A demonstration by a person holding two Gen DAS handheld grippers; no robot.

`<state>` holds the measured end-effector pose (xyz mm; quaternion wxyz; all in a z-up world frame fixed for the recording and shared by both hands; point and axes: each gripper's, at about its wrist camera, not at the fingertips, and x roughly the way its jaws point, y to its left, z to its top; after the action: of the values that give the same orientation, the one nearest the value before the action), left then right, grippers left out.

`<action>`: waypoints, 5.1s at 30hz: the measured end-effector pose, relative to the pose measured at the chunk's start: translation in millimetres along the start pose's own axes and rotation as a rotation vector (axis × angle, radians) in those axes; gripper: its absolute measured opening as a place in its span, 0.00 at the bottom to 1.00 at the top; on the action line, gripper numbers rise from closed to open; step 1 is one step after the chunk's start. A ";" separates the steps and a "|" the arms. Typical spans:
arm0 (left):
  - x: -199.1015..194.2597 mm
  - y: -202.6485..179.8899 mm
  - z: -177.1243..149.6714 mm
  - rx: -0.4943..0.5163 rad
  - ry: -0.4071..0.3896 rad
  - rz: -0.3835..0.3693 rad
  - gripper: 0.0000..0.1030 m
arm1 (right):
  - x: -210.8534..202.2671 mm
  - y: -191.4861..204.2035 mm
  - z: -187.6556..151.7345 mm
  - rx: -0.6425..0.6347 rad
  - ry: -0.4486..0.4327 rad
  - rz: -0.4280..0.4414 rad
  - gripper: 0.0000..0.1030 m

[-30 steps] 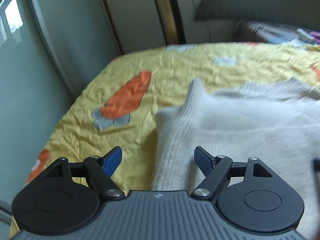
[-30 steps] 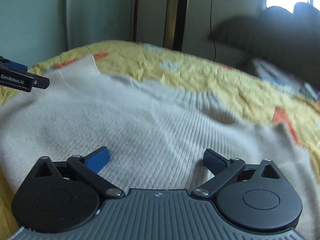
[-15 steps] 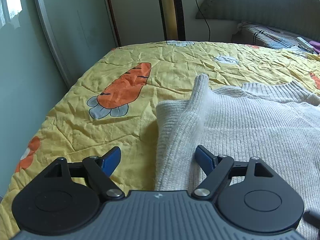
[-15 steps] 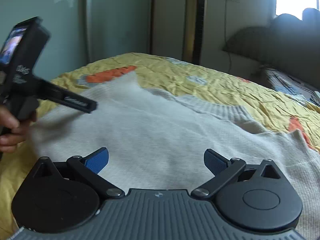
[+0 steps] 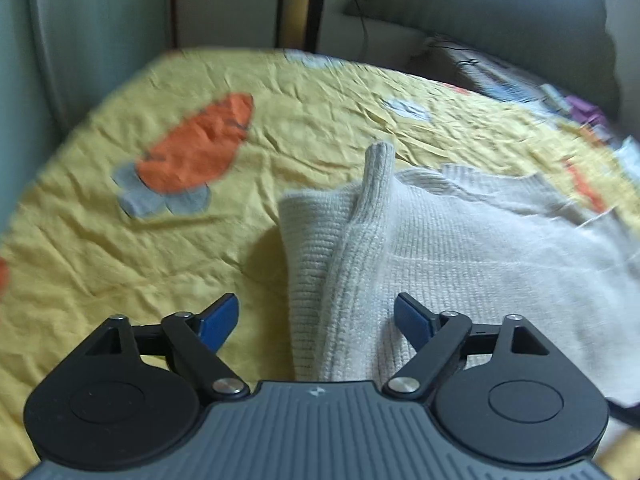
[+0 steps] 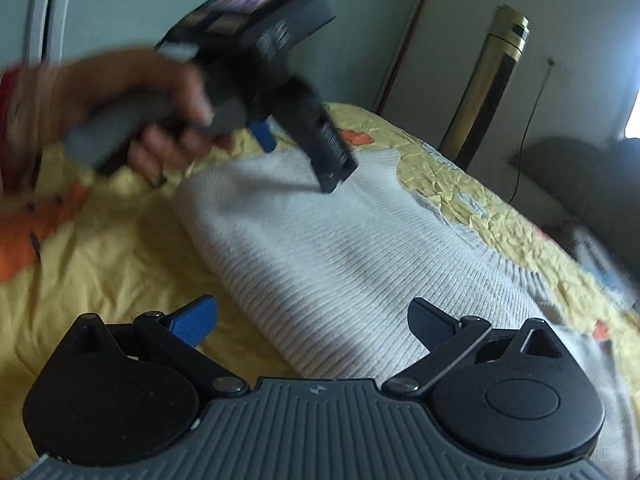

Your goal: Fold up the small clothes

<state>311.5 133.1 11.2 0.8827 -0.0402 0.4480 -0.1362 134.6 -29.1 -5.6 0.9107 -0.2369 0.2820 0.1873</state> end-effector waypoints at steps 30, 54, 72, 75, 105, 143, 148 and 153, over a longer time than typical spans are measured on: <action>-4.7 11.8 56.3 -0.434 -0.026 -0.264 0.22 | 41.1 15.4 41.5 -0.074 -0.200 -0.106 0.23; -56.2 -194.4 80.7 -0.223 -0.128 -0.205 0.22 | -73.9 -103.5 -34.8 0.289 -0.385 -0.236 0.21; -2.9 -340.2 59.3 -0.032 -0.077 -0.204 0.22 | -105.1 -175.9 -111.8 0.482 -0.338 -0.335 0.20; 6.1 -356.5 53.8 -0.010 -0.064 -0.208 0.22 | -100.4 -180.1 -119.5 0.533 -0.328 -0.329 0.20; 64.7 -423.8 21.7 0.123 -0.004 -0.147 0.22 | -96.4 -220.3 -199.2 0.865 -0.320 -0.208 0.21; -0.8 -249.2 -56.5 -0.030 -0.298 -0.071 0.69 | -82.9 -261.5 -237.7 1.150 -0.418 0.073 0.71; 1.1 -238.5 -68.1 -0.042 -0.336 -0.144 0.69 | -76.5 -292.1 -224.3 1.262 -0.387 0.164 0.79; 4.7 -237.3 -77.2 -0.023 -0.354 -0.164 0.71 | -56.6 -327.8 -210.1 1.282 -0.254 0.271 0.65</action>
<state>203.7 -91.9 7.4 0.9331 -0.1099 0.2826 -0.1932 157.3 -421.7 -17.8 0.8657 0.4130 0.2553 0.1218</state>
